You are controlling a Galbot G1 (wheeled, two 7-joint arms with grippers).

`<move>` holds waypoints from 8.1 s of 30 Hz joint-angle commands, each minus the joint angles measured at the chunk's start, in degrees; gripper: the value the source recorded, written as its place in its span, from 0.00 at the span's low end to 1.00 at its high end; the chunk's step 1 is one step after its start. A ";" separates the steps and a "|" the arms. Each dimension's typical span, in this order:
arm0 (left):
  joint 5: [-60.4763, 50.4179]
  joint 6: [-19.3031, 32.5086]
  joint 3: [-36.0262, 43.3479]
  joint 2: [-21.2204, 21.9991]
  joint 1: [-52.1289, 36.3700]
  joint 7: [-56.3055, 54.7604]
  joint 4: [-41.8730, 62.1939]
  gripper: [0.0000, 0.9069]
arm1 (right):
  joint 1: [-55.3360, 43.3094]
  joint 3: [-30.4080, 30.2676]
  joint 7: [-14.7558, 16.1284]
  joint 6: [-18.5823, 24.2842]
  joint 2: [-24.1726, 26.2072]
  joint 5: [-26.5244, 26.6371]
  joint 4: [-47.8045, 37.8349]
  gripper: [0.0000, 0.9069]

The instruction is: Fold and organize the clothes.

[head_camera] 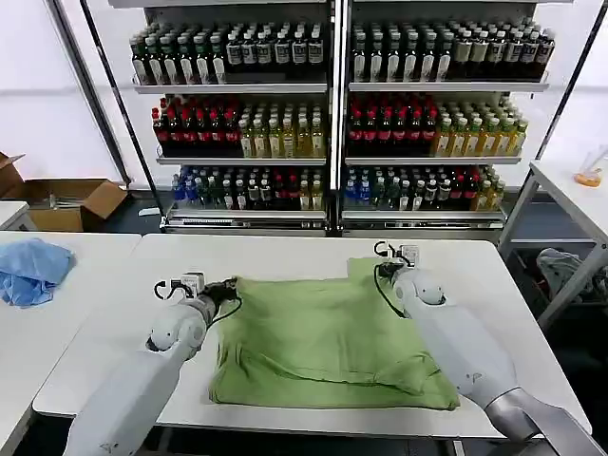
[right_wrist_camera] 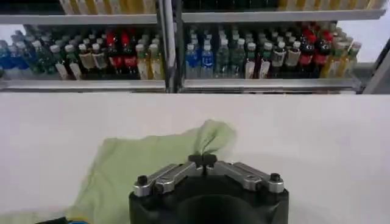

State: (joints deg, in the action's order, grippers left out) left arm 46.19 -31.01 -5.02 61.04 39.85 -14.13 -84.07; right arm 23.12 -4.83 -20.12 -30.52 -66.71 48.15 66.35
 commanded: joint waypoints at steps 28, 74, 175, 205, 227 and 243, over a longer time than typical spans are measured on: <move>-1.65 -1.01 -10.06 -8.77 22.90 1.58 -25.87 0.03 | 44.99 25.76 -2.85 -2.60 15.92 -0.74 55.42 0.00; -22.69 4.75 -10.89 13.02 36.25 -7.25 -27.55 1.00 | 58.36 30.46 -1.22 -1.08 10.64 -12.94 57.95 1.00; -5.69 5.47 -6.66 18.14 28.02 2.29 -31.03 1.00 | 58.92 31.24 -1.33 1.44 11.21 -13.26 56.88 1.00; -14.27 6.50 -21.14 10.80 34.73 4.33 -22.34 1.00 | 59.94 31.27 -1.22 1.59 10.14 -14.50 57.89 1.00; -3.15 7.39 -22.47 14.16 33.78 8.33 -19.49 0.02 | 61.07 32.87 -1.11 1.72 10.95 -14.02 58.46 1.00; 12.67 5.69 -28.16 17.60 33.51 8.14 -20.64 0.02 | 61.65 33.00 -1.11 1.85 11.27 -13.97 59.28 1.00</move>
State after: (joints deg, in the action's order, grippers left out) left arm 47.98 -24.39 -30.43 77.35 73.42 -6.08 -104.35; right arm 84.68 28.14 -21.21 -28.72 -55.48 34.17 125.50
